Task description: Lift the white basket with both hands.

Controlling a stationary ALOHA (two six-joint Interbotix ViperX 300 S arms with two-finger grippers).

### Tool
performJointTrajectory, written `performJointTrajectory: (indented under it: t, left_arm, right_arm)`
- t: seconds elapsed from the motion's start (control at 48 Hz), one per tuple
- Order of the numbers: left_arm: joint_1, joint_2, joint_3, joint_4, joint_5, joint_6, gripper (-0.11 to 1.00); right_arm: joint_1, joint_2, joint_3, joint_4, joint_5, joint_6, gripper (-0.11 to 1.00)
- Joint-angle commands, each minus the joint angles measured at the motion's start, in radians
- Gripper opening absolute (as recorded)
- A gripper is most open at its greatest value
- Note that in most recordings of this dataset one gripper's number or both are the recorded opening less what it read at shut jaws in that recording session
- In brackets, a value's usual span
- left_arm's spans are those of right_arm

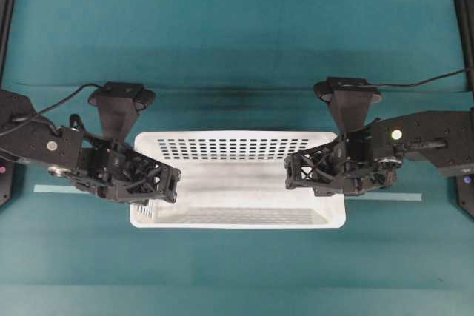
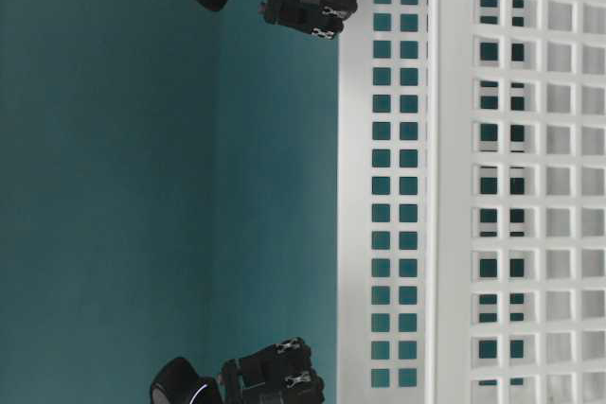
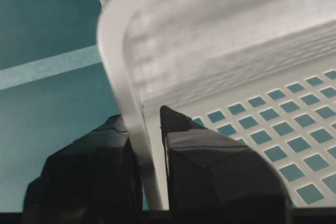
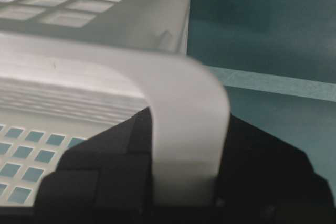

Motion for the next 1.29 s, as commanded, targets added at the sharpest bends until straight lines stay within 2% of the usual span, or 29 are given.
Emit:
performJointTrajectory:
  t: [0.0,0.083,0.167,0.271,0.417,0.479,0.542,1.104,1.271]
  left_arm:
    - [0.005,0.003,-0.009,0.012,-0.028,0.015,0.03]
    - [0.005,0.002,-0.009,0.011,-0.035,0.017,0.05]
    - [0.006,0.000,-0.008,0.012,-0.038,0.017,0.13]
    - [0.005,0.000,-0.002,0.012,-0.038,0.017,0.34]
    - [0.012,-0.020,0.031,0.011,-0.035,0.018,0.70]
    - [0.015,-0.035,0.043,0.011,-0.035,0.017,0.82]
    - [0.017,-0.054,0.054,0.012,-0.038,0.017,0.90]
    - [0.021,-0.100,0.074,0.011,-0.035,0.020,0.89]
    - [0.020,-0.161,0.067,0.011,-0.038,0.035,0.89]
  right_arm:
    - [0.014,0.025,-0.011,-0.008,-0.032,-0.014,0.17]
    - [0.012,0.025,-0.014,-0.011,-0.037,-0.012,0.20]
    - [0.012,0.025,-0.014,-0.009,-0.054,-0.009,0.31]
    - [0.012,0.025,-0.014,-0.009,-0.055,-0.003,0.54]
    - [0.012,0.025,-0.012,-0.011,-0.060,0.009,0.89]
    - [0.012,0.023,-0.011,-0.011,-0.060,0.012,0.97]
    - [0.014,0.021,-0.009,-0.011,-0.061,0.014,0.99]
    - [0.000,-0.049,0.012,-0.011,0.026,0.031,0.98]
    - [0.002,-0.110,0.005,-0.011,0.049,0.020,0.98]
